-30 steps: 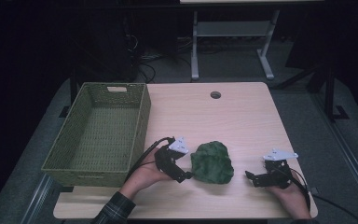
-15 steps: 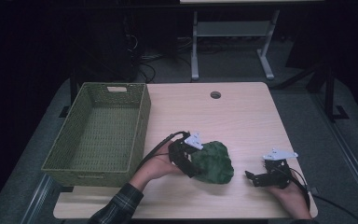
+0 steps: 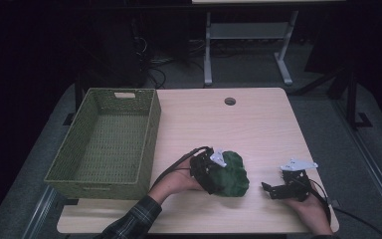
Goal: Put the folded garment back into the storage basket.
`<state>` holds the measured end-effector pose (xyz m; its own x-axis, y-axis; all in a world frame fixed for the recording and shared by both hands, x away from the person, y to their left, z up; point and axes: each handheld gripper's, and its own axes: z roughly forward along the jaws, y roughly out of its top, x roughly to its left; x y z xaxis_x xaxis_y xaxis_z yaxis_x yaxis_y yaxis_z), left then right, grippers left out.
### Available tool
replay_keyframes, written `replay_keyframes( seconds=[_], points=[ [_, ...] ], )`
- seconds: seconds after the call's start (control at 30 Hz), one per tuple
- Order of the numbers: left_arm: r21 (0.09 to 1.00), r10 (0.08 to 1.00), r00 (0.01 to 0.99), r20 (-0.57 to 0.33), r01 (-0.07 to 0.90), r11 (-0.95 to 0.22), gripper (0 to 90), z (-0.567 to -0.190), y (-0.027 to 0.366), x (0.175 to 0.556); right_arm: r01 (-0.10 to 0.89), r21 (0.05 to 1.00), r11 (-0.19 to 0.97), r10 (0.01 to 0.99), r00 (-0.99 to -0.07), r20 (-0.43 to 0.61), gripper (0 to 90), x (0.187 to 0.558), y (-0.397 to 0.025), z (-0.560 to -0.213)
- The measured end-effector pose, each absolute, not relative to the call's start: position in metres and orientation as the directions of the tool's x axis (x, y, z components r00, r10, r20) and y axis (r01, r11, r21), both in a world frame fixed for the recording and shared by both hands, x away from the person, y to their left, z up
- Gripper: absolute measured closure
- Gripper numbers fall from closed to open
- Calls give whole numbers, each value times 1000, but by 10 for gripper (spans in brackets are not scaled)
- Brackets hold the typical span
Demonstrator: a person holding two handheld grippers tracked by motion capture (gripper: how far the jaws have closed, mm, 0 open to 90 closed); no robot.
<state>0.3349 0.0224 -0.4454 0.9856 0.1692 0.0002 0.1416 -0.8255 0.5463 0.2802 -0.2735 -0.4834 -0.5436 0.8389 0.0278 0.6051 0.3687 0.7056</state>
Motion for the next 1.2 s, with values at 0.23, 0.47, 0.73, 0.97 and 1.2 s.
replay_keyframes(
  seconds=[0.23, 0.47, 0.73, 0.97, 1.2],
  points=[
    [517, 165, 986, 19, 132, -846, 133, -454, 16, 333, 606, 705, 369, 839, -544, 28, 25, 280, -274, -483],
    [507, 177, 984, -15, 160, -847, 135, -457, 16, 336, 606, 704, 369, 840, -542, 26, 25, 281, -273, -483],
    [491, 188, 982, -20, 174, -854, 393, -450, 17, 336, 607, 704, 369, 840, -542, 27, 26, 281, -273, -483],
    [483, 214, 976, -35, 205, -852, 600, -447, 17, 335, 607, 704, 369, 840, -541, 26, 26, 281, -273, -483],
    [510, 235, 968, -84, 244, -825, 627, -447, 23, 338, 607, 704, 369, 841, -541, 27, 25, 281, -273, -483]
  ],
)
